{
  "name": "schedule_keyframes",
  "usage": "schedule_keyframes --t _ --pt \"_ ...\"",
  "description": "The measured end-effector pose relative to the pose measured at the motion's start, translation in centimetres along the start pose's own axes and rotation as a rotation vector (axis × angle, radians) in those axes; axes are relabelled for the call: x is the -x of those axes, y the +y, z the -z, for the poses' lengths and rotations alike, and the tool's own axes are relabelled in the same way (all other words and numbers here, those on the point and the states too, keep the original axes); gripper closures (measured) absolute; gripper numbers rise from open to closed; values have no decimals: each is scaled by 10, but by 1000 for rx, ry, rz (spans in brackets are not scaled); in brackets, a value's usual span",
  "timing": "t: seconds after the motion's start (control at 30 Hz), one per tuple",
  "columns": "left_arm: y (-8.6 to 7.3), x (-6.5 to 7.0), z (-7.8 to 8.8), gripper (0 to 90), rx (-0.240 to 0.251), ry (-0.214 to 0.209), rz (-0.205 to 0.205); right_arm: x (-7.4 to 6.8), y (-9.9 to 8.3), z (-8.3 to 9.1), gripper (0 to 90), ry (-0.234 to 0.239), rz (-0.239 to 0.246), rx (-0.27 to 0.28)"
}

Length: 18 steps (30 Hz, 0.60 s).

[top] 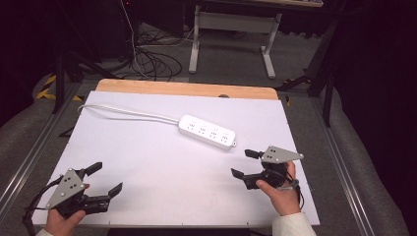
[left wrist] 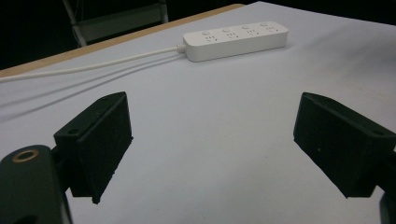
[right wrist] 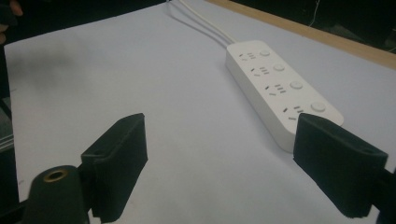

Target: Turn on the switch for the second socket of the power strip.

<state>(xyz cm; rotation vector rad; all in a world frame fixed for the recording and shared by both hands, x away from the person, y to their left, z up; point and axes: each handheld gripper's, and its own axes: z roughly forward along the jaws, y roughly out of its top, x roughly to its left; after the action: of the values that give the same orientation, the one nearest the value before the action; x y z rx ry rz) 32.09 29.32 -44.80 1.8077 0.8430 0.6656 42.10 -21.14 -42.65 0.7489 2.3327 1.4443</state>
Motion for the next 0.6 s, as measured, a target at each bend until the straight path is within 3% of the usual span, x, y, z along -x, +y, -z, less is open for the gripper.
schedule_keyframes --t 0.1,0.27,0.47,0.6 --pt "0 0 0 120 -1 1 -2 0 -10 -2 183 -4 -3 -26" --pt "0 0 0 120 -2 1 -3 -1 -24 -3 168 -10 -48 -6" --pt "-2 -2 -2 120 -2 -20 -12 0 -37 -2 156 -46 -67 -1" --pt "-2 -3 -3 120 -5 -27 -8 -1 -49 -2 148 -56 -67 -30"
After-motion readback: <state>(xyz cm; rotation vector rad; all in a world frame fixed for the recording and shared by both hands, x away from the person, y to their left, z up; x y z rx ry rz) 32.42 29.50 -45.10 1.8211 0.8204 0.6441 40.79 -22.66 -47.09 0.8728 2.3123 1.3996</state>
